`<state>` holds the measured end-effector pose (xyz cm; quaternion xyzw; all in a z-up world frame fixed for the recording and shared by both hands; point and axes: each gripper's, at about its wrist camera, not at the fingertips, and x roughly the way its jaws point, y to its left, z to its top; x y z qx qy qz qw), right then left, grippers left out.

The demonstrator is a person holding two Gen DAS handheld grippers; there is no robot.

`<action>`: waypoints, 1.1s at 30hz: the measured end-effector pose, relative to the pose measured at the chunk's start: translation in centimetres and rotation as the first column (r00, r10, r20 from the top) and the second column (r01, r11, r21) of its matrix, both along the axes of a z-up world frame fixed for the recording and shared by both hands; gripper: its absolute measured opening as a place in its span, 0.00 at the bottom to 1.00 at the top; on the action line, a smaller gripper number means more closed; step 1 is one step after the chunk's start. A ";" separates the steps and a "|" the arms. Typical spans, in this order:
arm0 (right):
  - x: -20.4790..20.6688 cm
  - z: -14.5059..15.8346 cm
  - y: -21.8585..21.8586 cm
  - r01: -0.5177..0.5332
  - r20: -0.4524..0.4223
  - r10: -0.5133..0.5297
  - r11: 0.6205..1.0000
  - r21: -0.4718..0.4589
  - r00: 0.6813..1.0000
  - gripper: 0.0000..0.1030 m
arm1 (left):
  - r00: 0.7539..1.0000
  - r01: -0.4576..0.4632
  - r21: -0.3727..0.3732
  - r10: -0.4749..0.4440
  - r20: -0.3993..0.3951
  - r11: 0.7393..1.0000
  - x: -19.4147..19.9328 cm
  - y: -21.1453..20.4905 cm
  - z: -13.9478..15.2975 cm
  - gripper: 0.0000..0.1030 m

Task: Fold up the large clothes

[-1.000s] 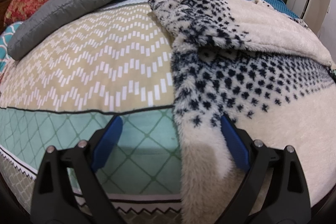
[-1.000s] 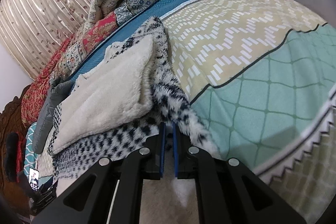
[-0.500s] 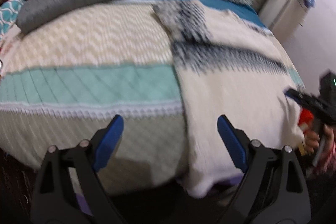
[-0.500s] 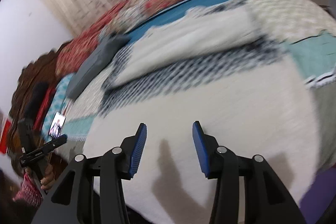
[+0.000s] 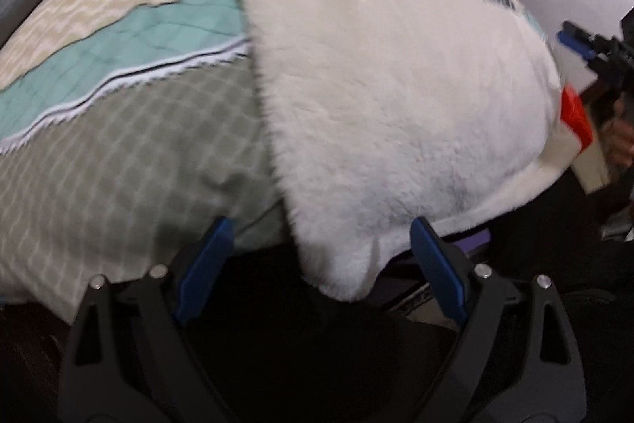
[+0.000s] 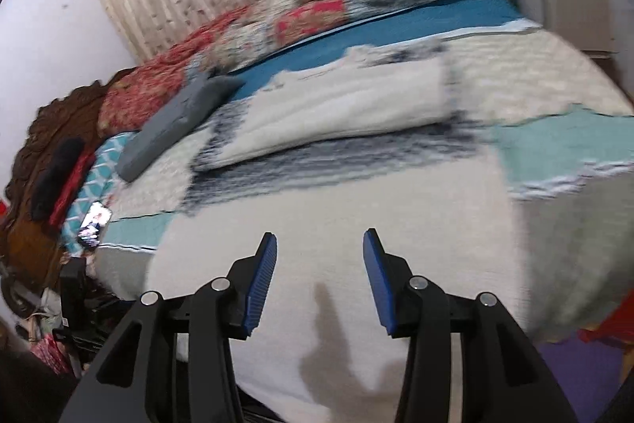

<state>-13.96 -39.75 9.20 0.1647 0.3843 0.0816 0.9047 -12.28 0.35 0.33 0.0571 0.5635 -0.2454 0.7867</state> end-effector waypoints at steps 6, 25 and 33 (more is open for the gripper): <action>-4.8 -3.4 -6.1 0.083 -0.136 -0.088 0.996 -0.037 0.987 0.69 | 0.998 0.059 0.023 -0.058 -0.008 0.998 0.4 -1.7 -0.2 0.90; -12.0 -5.4 -8.0 -0.036 -0.160 0.084 0.959 0.282 0.984 0.99 | 0.981 0.057 -0.153 -0.084 -0.174 0.987 -1.4 -0.3 3.1 0.08; -6.6 1.4 -8.9 -0.101 0.067 0.081 0.897 0.430 0.995 0.99 | 0.975 -0.168 -0.510 0.067 -0.210 0.843 3.1 2.4 9.7 0.08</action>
